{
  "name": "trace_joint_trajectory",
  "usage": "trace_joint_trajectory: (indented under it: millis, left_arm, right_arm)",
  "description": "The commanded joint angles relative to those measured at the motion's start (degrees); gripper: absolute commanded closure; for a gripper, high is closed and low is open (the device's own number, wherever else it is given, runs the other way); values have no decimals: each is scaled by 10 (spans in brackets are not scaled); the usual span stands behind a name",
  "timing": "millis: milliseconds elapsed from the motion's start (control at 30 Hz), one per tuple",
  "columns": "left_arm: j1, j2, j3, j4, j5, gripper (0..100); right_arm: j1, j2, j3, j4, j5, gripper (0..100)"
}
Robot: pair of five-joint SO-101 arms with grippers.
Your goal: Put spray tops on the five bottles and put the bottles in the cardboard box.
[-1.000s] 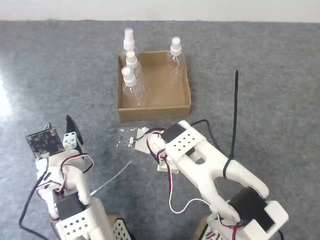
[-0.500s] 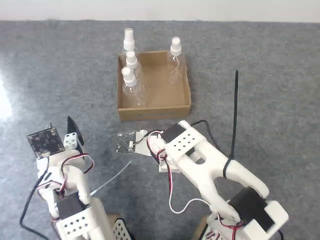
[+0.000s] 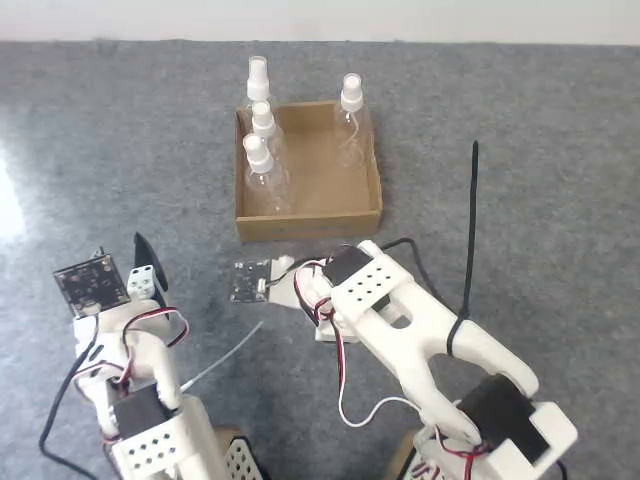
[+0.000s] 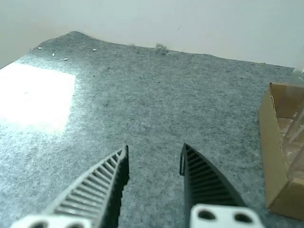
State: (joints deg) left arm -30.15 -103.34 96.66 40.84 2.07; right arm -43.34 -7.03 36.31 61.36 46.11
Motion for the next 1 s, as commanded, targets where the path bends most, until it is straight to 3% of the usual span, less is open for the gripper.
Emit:
trace_joint_trajectory:
  millis: [0,300,500,767,967]
  left_arm:
    - [0,-10,-7,-17,3,830]
    - [-1,-10,-7,-17,3,830]
    - [-2,-10,-7,-17,3,830]
    - [-2,-10,-7,-17,3,830]
    - [-2,-10,-7,-17,3,830]
  right_arm:
    - [-1,-44,-33,-2,-52,927]
    - [-3,-36,-76,-7,-209,922]
    - [-3,-35,-80,-35,-274,921]
    - [-4,44,-115,-24,-253,913]
    - [-3,87,-189,80,-247,786]
